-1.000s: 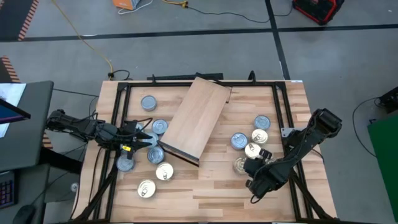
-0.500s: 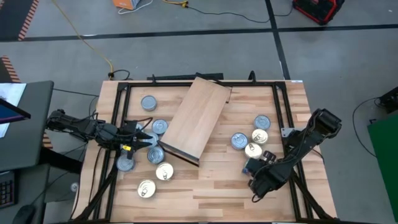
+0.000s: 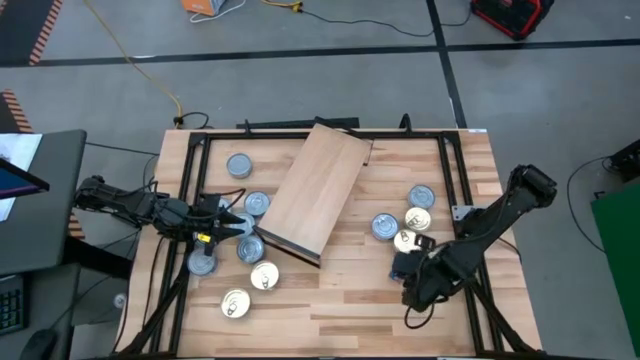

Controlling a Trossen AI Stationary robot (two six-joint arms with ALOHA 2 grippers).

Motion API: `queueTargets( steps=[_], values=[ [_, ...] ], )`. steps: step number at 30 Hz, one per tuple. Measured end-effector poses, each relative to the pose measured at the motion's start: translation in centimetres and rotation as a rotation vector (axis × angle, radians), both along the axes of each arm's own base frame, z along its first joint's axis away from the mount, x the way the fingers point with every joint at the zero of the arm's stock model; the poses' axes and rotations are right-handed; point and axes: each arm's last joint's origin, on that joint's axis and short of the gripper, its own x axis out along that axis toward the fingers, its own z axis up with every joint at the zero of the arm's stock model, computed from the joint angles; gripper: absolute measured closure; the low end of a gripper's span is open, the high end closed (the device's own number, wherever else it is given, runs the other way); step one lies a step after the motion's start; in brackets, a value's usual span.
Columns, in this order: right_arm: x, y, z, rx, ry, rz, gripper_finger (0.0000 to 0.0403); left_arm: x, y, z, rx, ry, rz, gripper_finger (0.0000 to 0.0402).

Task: Stack canned seafood by type on shelf
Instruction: Put the blue pink tuna can on the shelf

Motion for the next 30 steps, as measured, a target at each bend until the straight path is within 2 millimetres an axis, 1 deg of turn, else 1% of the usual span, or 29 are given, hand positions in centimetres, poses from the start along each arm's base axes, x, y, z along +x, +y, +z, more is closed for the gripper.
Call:
queueTargets(
  steps=[3,7,10,12,14,17,20,22,26,30],
  values=[
    [1.1,-0.7,0.6,-0.013,-0.012,0.07,0.0157,0.0,0.0,0.0,0.001,0.0,0.001,0.0252],
    [2.4,-2.2,0.6,-0.023,0.005,0.154,0.009,0.0,0.0,0.0,0.002,0.0,0.003,0.0252],
    [3.1,-3.4,0.6,-0.02,0.032,0.211,0.0053,0.0,0.0,-0.1,0.008,0.008,0.002,0.0252],
    [3.5,-3.9,0.6,-0.001,0.049,0.261,0.0037,-0.1,0.0,-0.2,0.013,0.021,0.003,0.0252],
    [3.7,-4.2,0.6,0.006,0.065,0.345,0.0028,-0.1,0.0,-0.3,0.016,0.033,0.003,0.0252],
    [4.0,-4.0,0.2,-0.036,0.09,0.529,0.0027,-0.1,0.1,-0.5,0.021,0.05,0.004,0.0252],
    [4.2,-3.5,-0.9,-0.075,0.156,0.684,0.0027,-0.1,0.1,-0.5,0.02,0.049,0.004,0.0252],
    [4.3,-3.4,-1.8,-0.077,0.229,0.722,0.0027,-0.1,0.1,-0.5,0.02,0.051,0.004,0.0252],
    [4.4,-3.4,-3.3,-0.074,0.36,0.73,0.0028,-0.1,0.1,-0.5,0.011,0.051,0.007,0.0252],
    [4.5,-3.3,-4.3,-0.077,0.426,0.732,0.0028,-0.1,0.1,-0.5,0.009,0.05,0.008,0.0252]
  ],
)
